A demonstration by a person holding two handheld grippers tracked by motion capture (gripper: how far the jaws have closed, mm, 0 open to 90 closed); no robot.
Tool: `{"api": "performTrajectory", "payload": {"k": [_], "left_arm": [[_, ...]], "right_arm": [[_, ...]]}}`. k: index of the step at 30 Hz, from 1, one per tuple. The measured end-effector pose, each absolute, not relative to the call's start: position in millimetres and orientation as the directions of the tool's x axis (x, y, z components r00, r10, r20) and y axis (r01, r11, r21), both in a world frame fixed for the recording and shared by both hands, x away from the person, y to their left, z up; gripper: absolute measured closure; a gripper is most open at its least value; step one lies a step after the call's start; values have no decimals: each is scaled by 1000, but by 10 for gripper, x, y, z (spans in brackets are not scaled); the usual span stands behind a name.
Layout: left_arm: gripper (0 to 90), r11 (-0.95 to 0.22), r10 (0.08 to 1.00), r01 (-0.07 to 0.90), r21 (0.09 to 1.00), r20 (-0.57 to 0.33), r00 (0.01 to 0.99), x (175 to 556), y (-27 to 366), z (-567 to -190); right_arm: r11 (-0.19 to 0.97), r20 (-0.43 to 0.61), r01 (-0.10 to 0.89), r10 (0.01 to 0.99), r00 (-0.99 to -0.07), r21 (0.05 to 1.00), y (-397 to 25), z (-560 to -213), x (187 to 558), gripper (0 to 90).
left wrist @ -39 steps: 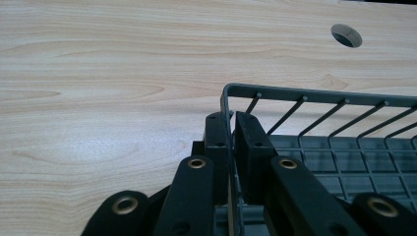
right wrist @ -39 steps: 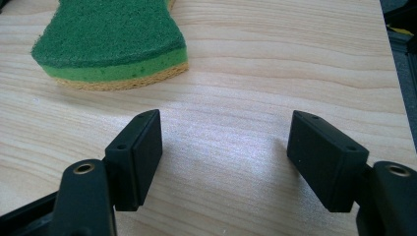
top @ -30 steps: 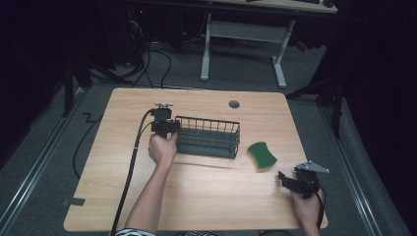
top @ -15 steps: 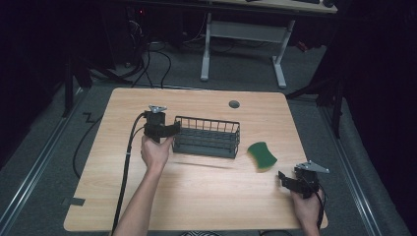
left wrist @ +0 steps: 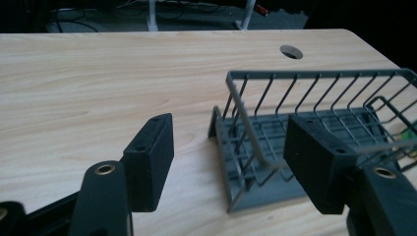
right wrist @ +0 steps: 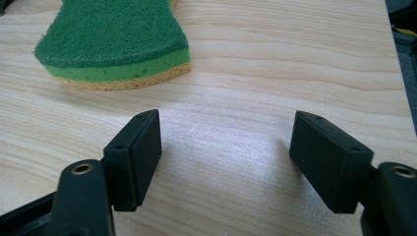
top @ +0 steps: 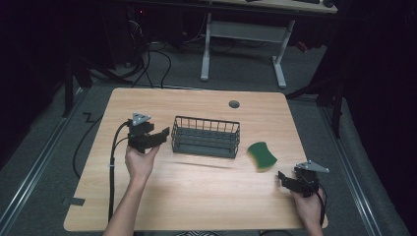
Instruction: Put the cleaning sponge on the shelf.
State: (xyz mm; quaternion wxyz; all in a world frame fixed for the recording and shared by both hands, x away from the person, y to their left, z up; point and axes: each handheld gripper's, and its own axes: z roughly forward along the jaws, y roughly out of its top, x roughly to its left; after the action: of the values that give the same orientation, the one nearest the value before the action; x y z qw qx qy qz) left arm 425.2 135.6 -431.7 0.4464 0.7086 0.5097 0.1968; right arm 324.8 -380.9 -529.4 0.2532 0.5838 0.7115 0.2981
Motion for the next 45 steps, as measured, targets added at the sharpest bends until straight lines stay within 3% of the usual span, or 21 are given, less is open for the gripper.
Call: {"api": "performTrajectory", "payload": {"k": [7, 24, 45], "left_arm": [[362, -92, 907, 554, 827, -160, 389, 3977, 1547, -4560], [352, -181, 932, 625, 760, -71, 356, 3671, 1600, -5221], [326, -217, 941, 630, 746, -12, 339, 3637, 1577, -5360]], "right_arm": [[129, 26, 703, 978, -206, 699, -3834, -5256, 3290, 260], [134, 69, 620, 954, -292, 773, -3701, -4853, 3426, 258], [237, 46, 659, 923, -381, 714, -3266, -4835, 3981, 208]]}}
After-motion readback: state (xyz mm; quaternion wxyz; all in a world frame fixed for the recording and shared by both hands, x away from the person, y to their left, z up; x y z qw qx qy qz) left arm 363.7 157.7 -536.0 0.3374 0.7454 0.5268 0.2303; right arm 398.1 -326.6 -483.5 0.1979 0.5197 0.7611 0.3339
